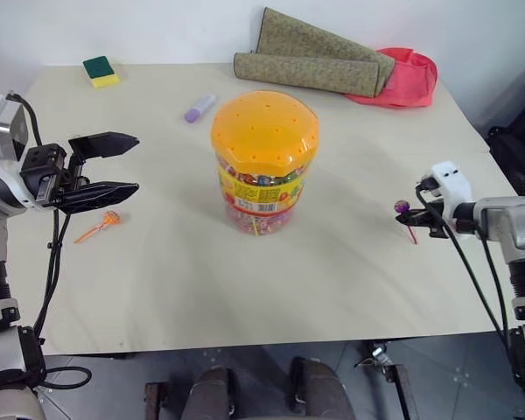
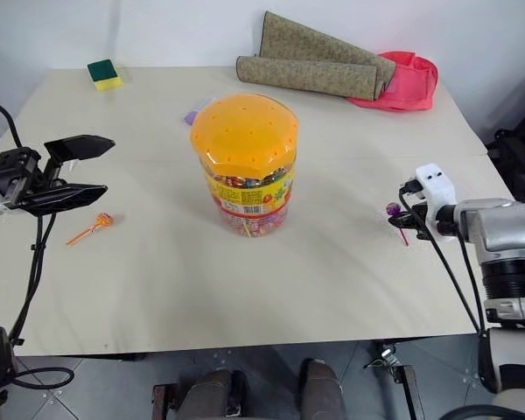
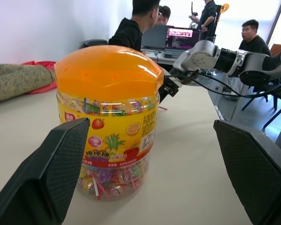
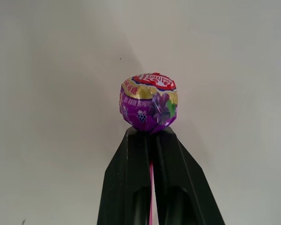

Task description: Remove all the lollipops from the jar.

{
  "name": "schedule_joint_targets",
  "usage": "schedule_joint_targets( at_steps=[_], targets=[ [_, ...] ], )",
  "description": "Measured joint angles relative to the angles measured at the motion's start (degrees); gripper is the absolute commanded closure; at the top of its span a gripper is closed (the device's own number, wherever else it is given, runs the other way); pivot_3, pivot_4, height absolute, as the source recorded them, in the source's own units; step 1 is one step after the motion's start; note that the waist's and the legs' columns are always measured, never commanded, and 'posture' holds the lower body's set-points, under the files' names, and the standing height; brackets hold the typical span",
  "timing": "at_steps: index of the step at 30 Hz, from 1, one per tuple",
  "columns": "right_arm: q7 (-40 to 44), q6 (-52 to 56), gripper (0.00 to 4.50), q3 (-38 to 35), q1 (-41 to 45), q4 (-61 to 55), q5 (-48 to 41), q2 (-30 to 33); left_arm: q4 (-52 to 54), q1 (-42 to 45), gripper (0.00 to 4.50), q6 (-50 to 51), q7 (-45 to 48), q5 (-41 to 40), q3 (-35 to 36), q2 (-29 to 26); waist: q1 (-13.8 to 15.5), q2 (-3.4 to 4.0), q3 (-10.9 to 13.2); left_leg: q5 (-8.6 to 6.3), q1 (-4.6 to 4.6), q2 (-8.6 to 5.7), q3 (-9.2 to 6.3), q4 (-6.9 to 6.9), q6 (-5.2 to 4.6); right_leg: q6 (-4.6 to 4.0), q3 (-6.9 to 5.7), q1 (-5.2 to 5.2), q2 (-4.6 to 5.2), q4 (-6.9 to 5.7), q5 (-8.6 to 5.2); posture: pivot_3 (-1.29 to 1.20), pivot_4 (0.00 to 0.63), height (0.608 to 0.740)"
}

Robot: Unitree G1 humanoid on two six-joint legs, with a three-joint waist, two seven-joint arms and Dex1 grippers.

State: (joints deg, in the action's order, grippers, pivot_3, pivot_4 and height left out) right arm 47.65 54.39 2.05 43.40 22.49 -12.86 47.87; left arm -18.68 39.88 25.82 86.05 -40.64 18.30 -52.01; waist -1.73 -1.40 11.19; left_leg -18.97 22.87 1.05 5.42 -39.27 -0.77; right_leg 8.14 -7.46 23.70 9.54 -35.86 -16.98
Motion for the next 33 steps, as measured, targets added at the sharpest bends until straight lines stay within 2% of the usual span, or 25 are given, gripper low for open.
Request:
schedule_joint_targets(
  at_steps=[5,11,14,20,24,29,33],
  targets=[
    [-0.37,-3.3,3.11,0.0,0.96,3.48,0.88,-0.14,0.28,-0.5,0.0,-0.09,-0.01,-0.48,-0.11,-0.05,0.08,0.0,0.0,0.0,0.0,0.0,-0.03,-0.03,0.0,0.0,-0.02,-0.03,0.0,0.0,0.0,0.0,0.15,0.74],
    [0.14,-3.76,0.97,-0.06,0.95,3.47,0.87,0.0,1.98,-2.3,0.0,0.44,-0.07,-0.54,-0.14,-0.42,0.09,0.0,0.0,0.0,0.01,0.0,-0.05,-0.04,0.0,0.0,-0.03,-0.03,0.0,0.0,0.0,0.0,0.15,0.74],
    [0.78,-3.04,0.03,-0.22,0.63,1.85,0.61,1.0,2.51,-2.33,0.0,0.72,-0.08,-0.55,-0.16,-0.61,0.16,0.02,0.01,0.0,0.01,0.0,-0.06,-0.05,0.0,0.0,-0.03,-0.03,0.0,0.0,0.0,0.0,0.15,0.74],
    [7.07,-1.6,0.03,-4.27,-4.09,-9.61,-3.76,8.25,2.04,-2.3,0.0,2.06,-2.44,-0.25,0.11,-0.6,0.28,0.02,0.01,0.0,0.03,0.0,-0.07,-0.04,0.0,0.0,-0.04,-0.03,0.0,0.0,0.0,0.0,0.15,0.74],
    [14.43,-5.51,0.03,-11.4,-8.62,-18.23,-9.49,12.12,1.79,-2.59,0.0,2.61,-4.8,1.51,0.09,-0.86,0.31,0.02,0.01,0.0,0.02,0.0,-0.07,-0.05,0.0,0.0,-0.04,-0.04,0.0,0.0,0.0,0.0,0.15,0.74],
    [24.14,-17.25,0.03,-17.71,-13.33,-25.15,-16.31,9.95,1.77,-6.97,0.0,1.15,-6.03,3.79,-0.1,-1.84,0.07,0.02,0.01,0.0,-0.19,0.02,0.01,0.05,0.0,0.0,-0.05,-0.15,-0.01,0.01,0.0,0.0,0.15,0.74],
    [29.85,-27.72,0.03,-13.22,-17.71,-24.04,-14.95,7.62,0.57,-10.51,0.0,1.59,-5.27,3.96,0.31,-3.18,0.2,0.01,0.01,-0.01,-0.23,0.01,0.03,0.03,-0.01,0.0,-0.02,-0.21,0.0,0.02,0.0,0.0,0.15,0.74]
  ],
)
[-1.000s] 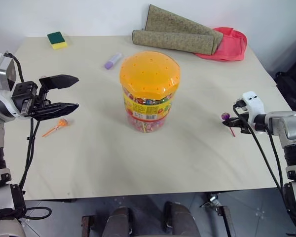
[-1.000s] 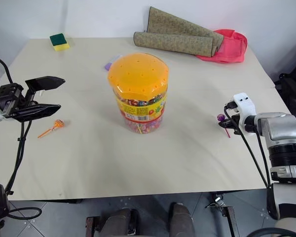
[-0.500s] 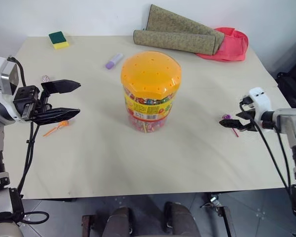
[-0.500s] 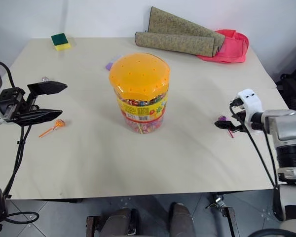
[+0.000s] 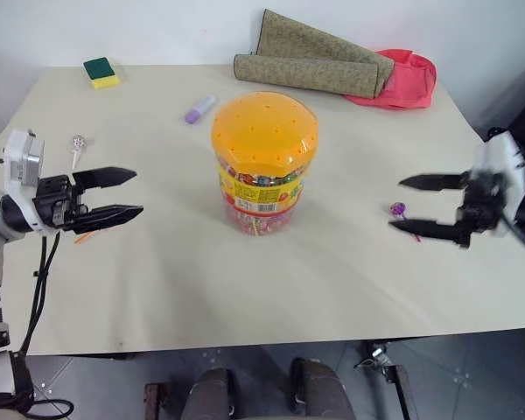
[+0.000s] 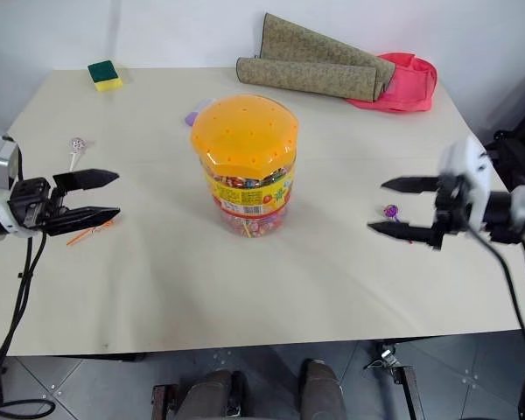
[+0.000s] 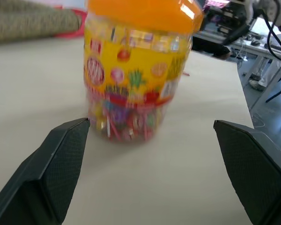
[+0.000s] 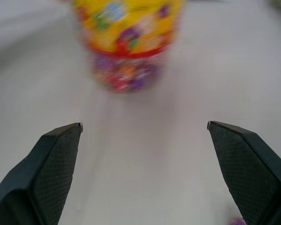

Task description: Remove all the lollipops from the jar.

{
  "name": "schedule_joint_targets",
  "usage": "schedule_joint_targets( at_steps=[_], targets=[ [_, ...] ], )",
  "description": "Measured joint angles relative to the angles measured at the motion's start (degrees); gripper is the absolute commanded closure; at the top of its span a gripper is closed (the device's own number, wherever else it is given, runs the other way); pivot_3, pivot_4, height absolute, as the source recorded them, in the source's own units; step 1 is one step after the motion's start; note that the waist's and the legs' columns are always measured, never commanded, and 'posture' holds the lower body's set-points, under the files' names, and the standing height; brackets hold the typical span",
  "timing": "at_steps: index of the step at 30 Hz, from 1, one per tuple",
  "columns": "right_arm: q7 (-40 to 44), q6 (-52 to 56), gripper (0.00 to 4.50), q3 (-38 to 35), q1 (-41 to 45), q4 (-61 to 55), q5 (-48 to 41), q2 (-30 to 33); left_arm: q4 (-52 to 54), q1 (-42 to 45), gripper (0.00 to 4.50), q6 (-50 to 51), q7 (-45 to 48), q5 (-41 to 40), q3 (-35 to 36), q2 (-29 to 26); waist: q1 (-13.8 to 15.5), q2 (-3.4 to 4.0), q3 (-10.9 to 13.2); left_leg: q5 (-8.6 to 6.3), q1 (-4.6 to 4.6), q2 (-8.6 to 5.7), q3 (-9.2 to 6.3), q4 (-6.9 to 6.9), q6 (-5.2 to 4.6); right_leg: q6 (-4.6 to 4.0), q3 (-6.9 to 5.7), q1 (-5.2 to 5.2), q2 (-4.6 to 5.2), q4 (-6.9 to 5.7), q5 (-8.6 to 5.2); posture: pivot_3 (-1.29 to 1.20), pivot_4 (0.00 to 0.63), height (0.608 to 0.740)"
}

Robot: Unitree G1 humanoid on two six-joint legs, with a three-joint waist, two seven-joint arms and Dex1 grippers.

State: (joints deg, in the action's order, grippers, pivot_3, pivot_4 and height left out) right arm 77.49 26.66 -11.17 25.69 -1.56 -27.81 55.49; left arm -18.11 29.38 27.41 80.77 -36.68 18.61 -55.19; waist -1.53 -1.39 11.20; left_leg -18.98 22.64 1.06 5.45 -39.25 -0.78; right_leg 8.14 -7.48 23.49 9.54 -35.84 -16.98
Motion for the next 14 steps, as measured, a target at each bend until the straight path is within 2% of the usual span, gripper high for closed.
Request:
schedule_joint_targets(
  at_steps=[4,8,14],
  targets=[
    [1.13,-6.59,0.03,2.5,0.39,6.67,1.89,-2.77,-0.58,-5.57,0.0,-1.68,1.03,0.78,3.18,-3.01,0.0,0.01,0.01,0.0,-0.04,0.0,0.0,0.0,0.0,0.0,0.02,0.0,0.01,-0.02,0.0,0.0,0.15,0.74],
    [1.55,-10.17,0.03,2.35,1.09,12.04,2.65,-2.86,-0.91,-10.06,0.0,-2.48,1.28,1.1,6.58,-5.7,0.07,0.01,0.01,0.0,-0.06,0.02,-0.02,0.0,0.0,-0.01,0.0,-0.04,0.01,-0.01,0.0,0.0,0.15,0.74],
    [1.38,-12.03,0.03,2.31,2.15,17.99,3.89,-2.86,-1.02,-12.82,0.0,-5.38,1.22,1.26,9.19,-5.69,-0.02,0.02,0.01,0.0,-0.13,0.04,0.01,0.0,0.0,-0.02,0.03,-0.07,0.01,-0.03,-0.01,0.0,0.15,0.74]
  ],
)
